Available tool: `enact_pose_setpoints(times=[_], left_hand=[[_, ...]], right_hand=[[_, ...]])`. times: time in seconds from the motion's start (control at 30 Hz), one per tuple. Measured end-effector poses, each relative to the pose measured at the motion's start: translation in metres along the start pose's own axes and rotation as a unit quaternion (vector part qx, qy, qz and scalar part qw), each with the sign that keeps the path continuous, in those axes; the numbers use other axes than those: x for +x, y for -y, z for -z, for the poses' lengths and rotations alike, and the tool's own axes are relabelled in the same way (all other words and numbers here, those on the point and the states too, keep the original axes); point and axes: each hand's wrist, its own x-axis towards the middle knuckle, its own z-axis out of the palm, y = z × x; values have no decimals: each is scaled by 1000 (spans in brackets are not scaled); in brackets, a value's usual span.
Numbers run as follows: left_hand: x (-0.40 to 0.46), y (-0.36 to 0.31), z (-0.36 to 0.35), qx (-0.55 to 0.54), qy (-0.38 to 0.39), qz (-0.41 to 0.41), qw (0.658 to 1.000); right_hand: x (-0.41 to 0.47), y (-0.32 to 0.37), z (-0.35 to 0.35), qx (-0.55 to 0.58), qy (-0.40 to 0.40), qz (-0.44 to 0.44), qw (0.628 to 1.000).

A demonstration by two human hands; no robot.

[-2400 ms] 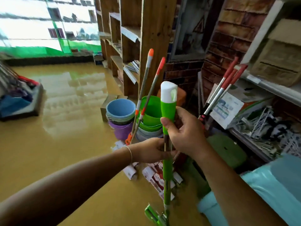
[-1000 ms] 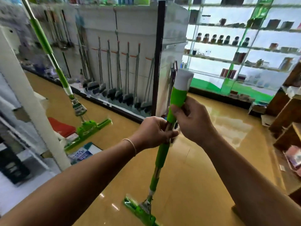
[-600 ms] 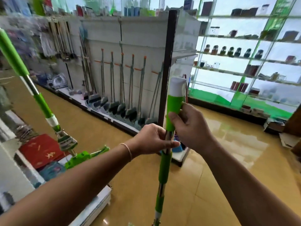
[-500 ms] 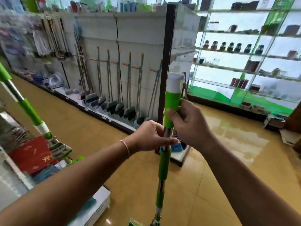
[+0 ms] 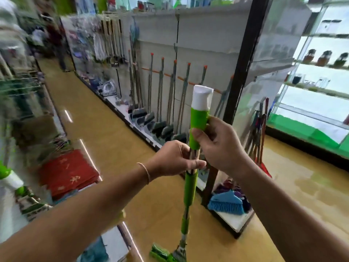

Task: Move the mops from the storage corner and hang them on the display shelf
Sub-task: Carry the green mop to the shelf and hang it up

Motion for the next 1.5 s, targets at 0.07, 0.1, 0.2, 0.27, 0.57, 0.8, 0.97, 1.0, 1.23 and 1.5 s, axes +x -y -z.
enact_pose_setpoints(times=[0.07, 0.1, 0.2, 0.27, 0.57, 0.8, 0.97, 1.0, 1.23, 1.5], left_hand=[[25, 9, 12, 9, -32, 19, 999], [36, 14, 18, 4, -53, 28, 998], [62, 33, 39, -9, -106, 55, 993], [73, 40, 56, 11, -126, 78, 989], [133, 116, 133, 21, -178, 132, 975], [165, 152, 205, 32, -223, 163, 961], [139, 173, 254, 59, -322, 212, 921], [131, 178, 262, 48, -354, 222, 907], [78, 185, 305, 147, -513, 319, 783], [53, 183, 345, 126, -656, 358, 652]], right_hand=[[38, -14, -5, 4, 26, 18, 999], [56, -20, -9, 10, 36, 29, 999], [105, -33, -27, 39, 69, 65, 995], [132, -40, -43, 56, 96, 86, 990], [248, -73, -126, 87, 163, 121, 975], [332, -63, -178, 131, 172, 147, 965], [363, -28, -233, 216, 216, 194, 932], [368, -22, -247, 227, 225, 204, 925], [389, 24, -337, 321, 288, 274, 860], [413, 81, -404, 419, 355, 328, 769]])
